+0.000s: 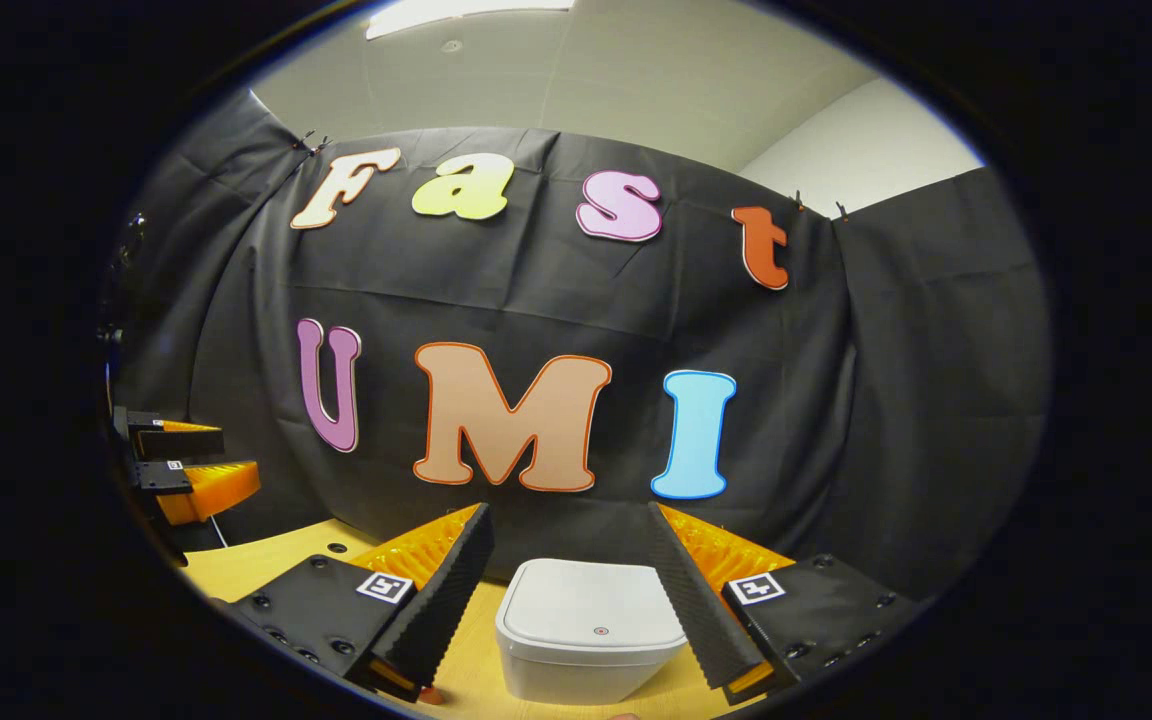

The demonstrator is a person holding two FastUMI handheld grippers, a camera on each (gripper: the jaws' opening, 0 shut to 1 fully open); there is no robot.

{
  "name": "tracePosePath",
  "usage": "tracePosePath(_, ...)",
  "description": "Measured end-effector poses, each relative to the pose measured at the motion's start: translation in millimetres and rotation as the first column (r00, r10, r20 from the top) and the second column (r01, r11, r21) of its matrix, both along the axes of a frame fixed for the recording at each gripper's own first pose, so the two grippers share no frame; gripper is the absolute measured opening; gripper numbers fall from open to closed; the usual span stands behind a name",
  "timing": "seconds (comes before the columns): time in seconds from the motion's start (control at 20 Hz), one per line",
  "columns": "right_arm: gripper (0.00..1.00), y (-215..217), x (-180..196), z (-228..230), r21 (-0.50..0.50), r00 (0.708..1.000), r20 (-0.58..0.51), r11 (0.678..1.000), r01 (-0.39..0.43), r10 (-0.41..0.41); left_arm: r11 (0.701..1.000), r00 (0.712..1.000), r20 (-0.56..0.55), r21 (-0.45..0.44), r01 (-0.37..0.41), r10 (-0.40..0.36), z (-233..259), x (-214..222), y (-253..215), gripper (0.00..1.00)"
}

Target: Press the lid of the desktop garbage bin to open it, pick up the crumpled paper on the desktop and throw it into the bin, then pick up the pop can on the desktop and drop it into the bin, and finally close the garbage bin lid.

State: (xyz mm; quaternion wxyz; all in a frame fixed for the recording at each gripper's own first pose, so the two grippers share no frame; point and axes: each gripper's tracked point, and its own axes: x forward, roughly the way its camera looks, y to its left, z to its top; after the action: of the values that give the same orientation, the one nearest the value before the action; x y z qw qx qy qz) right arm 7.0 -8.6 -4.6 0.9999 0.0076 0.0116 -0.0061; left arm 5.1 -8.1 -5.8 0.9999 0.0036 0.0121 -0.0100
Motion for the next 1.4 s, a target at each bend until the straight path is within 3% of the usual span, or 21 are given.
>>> tracePosePath(0.2, 1.0, -3.1, 6.9, -1.2, -0.017, 1.0, -0.004, 1.0, -0.005, 0.005, 1.0, 1.0, -0.008, 0.006, -0.01, 0.01, -3.6, 1.3, 3.0, 0.94)
tracePosePath(0.35, 0.95, -1.0, 14.1, -8.1, -0.012, 0.999, -0.039, 0.999, -0.034, 0.033, 1.0, 1.0, -0.013, 0.006, -0.017, 0.017, -6.8, 3.9, 5.7, 0.94)
tracePosePath(0.55, 0.68, -6.4, 25.3, -21.0, 0.047, 0.994, -0.099, 0.998, -0.043, 0.048, 1.0, 0.999, -0.03, 0.001, -0.027, 0.027, -13.4, 7.1, 10.2, 0.95)
tracePosePath(0.75, 0.23, -26.5, 37.6, -28.8, 0.021, 0.993, -0.121, 1.0, 0.004, -0.001, 0.999, 0.998, -0.043, -0.002, -0.041, 0.041, -18.3, 10.5, 16.4, 0.94)
tracePosePath(0.9, 0.05, -39.4, 48.1, -40.4, -0.01, 0.99, -0.138, 0.999, 0.038, -0.039, 0.998, 0.997, -0.053, 0.0, -0.057, 0.057, -23.8, 12.4, 22.7, 0.94)
tracePosePath(1.05, 0.03, -28.5, 53.1, -60.4, 0.03, 0.979, -0.202, 0.999, -0.013, 0.018, 0.997, 0.996, -0.058, 0.005, -0.074, 0.074, -26.2, 13.7, 28.9, 0.94)
tracePosePath(1.4, 0.03, -28.7, 63.9, -105.1, 0.036, 0.952, -0.304, 0.999, -0.021, 0.031, 0.995, 0.992, -0.083, 0.016, -0.095, 0.096, -37.2, 14.4, 36.8, 0.94)
